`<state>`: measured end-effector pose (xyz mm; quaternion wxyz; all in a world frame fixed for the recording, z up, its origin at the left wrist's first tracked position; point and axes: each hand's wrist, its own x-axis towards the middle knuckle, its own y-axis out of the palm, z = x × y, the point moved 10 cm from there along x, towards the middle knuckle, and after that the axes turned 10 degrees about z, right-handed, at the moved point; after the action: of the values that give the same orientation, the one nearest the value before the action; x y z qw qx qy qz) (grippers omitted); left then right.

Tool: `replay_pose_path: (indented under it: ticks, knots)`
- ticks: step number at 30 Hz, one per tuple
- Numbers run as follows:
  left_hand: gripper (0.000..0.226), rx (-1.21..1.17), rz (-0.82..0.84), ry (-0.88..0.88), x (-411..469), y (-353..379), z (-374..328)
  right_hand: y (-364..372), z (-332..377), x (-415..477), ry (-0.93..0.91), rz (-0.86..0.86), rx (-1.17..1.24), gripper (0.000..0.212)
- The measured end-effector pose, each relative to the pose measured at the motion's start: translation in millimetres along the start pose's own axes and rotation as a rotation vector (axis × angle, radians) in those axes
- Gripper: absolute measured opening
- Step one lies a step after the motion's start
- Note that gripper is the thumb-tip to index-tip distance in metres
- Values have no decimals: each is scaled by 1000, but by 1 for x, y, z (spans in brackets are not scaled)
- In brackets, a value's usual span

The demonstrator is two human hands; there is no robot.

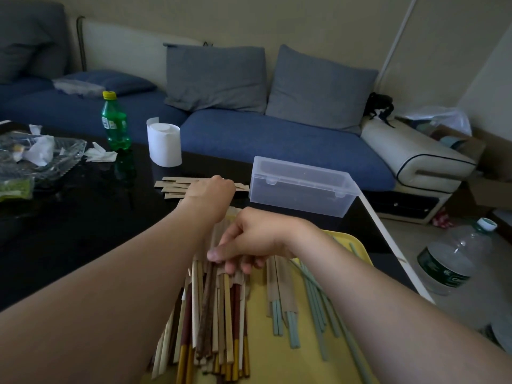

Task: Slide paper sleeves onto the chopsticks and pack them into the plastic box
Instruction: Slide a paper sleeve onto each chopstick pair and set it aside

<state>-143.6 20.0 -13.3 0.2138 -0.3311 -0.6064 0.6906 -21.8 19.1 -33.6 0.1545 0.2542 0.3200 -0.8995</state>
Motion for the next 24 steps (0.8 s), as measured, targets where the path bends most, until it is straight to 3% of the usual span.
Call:
replay_pose_path:
  ticks: [3, 8, 12, 20, 24]
  knots:
    - [23, 58, -15, 14, 7, 2, -5, -20, -8, 2, 17, -125, 33, 24]
    - [30, 75, 6, 7, 17, 9, -6, -58, -33, 0, 142, -450, 28, 25]
    - [31, 93, -3, 2, 22, 6, -6, -77, -50, -6, 207, -583, 94, 26]
    - [43, 73, -56, 104, 13, -1, -24, -87, -75, -22, 313, -582, 105, 21]
    - [56, 62, -189, 208, 1, -15, -49, -83, -79, -43, 398, -517, -15, 20]
